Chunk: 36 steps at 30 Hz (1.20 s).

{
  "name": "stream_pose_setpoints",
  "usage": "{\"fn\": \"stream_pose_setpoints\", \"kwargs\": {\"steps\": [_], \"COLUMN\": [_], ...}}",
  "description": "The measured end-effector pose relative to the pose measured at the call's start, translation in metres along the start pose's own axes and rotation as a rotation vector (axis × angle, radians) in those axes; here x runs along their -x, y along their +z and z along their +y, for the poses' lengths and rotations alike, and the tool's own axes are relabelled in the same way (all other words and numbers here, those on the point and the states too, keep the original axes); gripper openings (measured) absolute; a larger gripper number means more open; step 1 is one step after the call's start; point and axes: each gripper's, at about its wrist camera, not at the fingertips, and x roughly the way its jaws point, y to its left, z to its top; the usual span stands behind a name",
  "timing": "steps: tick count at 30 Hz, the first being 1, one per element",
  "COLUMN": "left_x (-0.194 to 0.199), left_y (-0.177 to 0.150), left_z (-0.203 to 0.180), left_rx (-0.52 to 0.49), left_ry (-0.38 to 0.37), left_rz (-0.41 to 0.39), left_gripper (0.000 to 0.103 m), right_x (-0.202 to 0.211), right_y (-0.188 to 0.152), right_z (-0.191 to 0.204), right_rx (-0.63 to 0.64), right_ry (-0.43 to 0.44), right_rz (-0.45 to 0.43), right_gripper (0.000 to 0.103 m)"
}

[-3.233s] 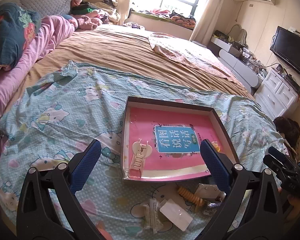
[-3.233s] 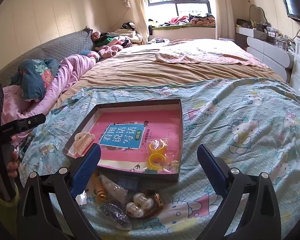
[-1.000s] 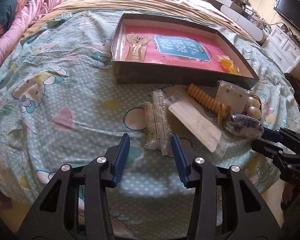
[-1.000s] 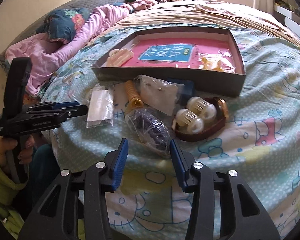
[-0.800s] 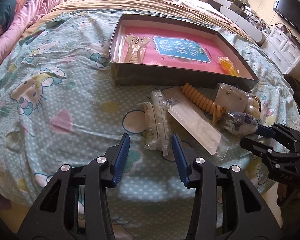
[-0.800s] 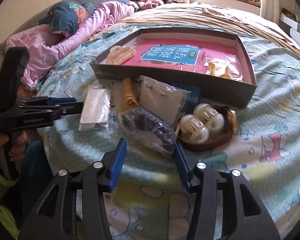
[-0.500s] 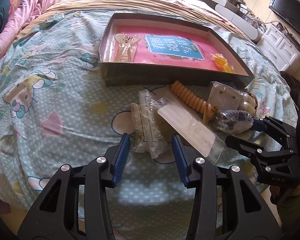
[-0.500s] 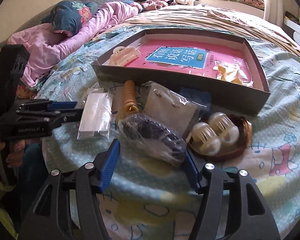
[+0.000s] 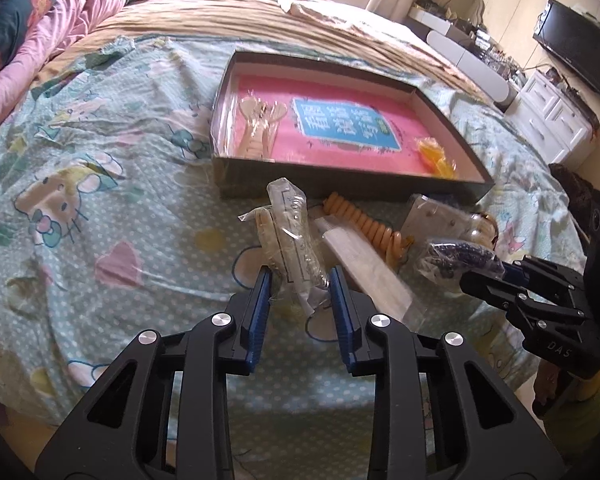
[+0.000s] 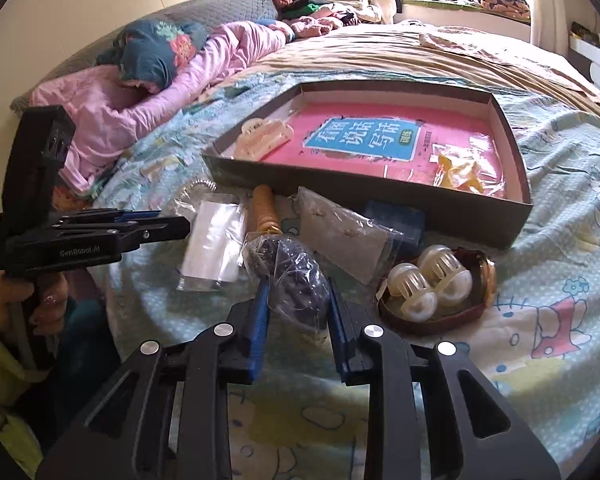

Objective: Organize jewelry
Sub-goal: 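Grasp the clear packet with the left tool while the right tool grasps the dark bead bag, then carry the clear packet with the left tool while the right tool carries the bead bag into the tray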

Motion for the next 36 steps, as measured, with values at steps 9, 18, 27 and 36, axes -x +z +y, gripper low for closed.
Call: {"fn": "stream_pose_setpoints", "kwargs": {"steps": [9, 18, 27, 36], "left_x": [0.022, 0.029, 0.022, 0.002], "left_y": [0.011, 0.031, 0.053, 0.072], "left_z": [0.003, -0.003, -0.019, -0.035], "left_rx": [0.02, 0.018, -0.007, -0.036], "left_ry": [0.005, 0.006, -0.011, -0.028], "left_rz": [-0.063, -0.096, -0.104, -0.087], "left_gripper": [0.022, 0.022, 0.022, 0.022], "right_x": [0.04, 0.054, 0.06, 0.054], "right_y": [0.016, 0.039, 0.052, 0.062], "right_z": [-0.003, -0.025, -0.043, -0.063], "right_rx": [-0.01, -0.04, -0.074, -0.125], "right_ry": [-0.023, -0.085, -0.125, -0.179], "right_rz": [-0.101, -0.17, -0.215, -0.228], "right_gripper": [0.026, 0.026, 0.026, 0.026]}}
